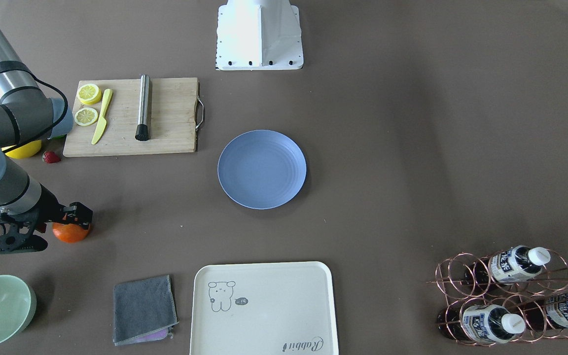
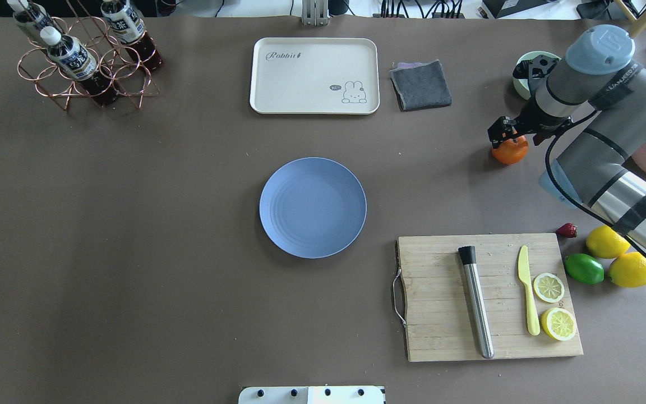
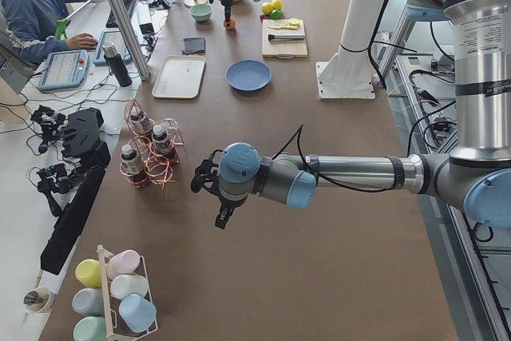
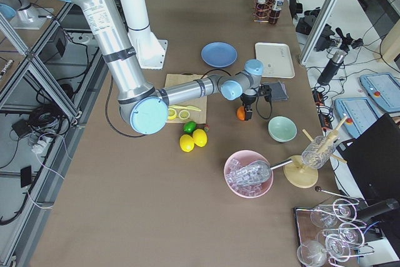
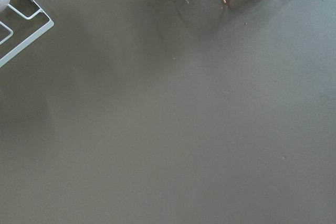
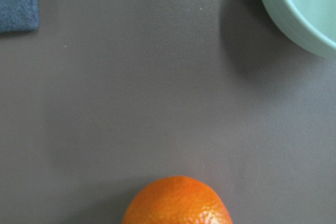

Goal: Pick orange to plate
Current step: 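Lower the right gripper over the orange tangerine and close on it, then carry the tangerine with the right gripper over the light blue plate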

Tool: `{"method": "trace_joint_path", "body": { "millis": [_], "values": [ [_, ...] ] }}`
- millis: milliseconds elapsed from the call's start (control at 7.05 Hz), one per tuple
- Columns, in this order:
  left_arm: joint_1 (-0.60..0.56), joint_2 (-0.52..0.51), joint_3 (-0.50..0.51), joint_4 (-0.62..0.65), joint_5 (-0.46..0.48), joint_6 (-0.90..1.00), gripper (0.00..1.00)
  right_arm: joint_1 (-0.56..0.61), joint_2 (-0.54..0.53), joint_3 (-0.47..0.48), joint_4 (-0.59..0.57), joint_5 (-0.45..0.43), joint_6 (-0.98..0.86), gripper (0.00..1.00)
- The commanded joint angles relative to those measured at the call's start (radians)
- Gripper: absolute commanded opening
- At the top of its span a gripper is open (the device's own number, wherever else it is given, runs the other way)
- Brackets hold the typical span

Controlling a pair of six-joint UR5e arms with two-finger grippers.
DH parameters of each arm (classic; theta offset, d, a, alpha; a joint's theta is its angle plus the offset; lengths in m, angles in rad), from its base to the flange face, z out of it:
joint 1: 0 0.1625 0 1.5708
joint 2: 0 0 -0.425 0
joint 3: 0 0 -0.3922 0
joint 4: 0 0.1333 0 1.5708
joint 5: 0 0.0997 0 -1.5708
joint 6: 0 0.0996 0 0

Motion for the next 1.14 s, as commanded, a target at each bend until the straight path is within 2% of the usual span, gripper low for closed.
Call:
{"method": "trace_joint_path", "body": {
  "millis": [0,709,993],
  "values": [
    [0.0,0.033,0.002,-0.051,0.0,-0.001,0.99,0.0,0.002,0.003,0.0,-0.001,-0.002,1.0],
    [0.0,0.033,0.002,-0.051,0.0,-0.001,0.99,-0.025,0.001,-0.009,0.001,-0.009,0.006,0.99],
    [0.0,0.033,0.003,-0.051,0.0,-0.001,0.99,-0.031,0.001,-0.014,0.026,-0.012,0.006,0.95]
  ]
}}
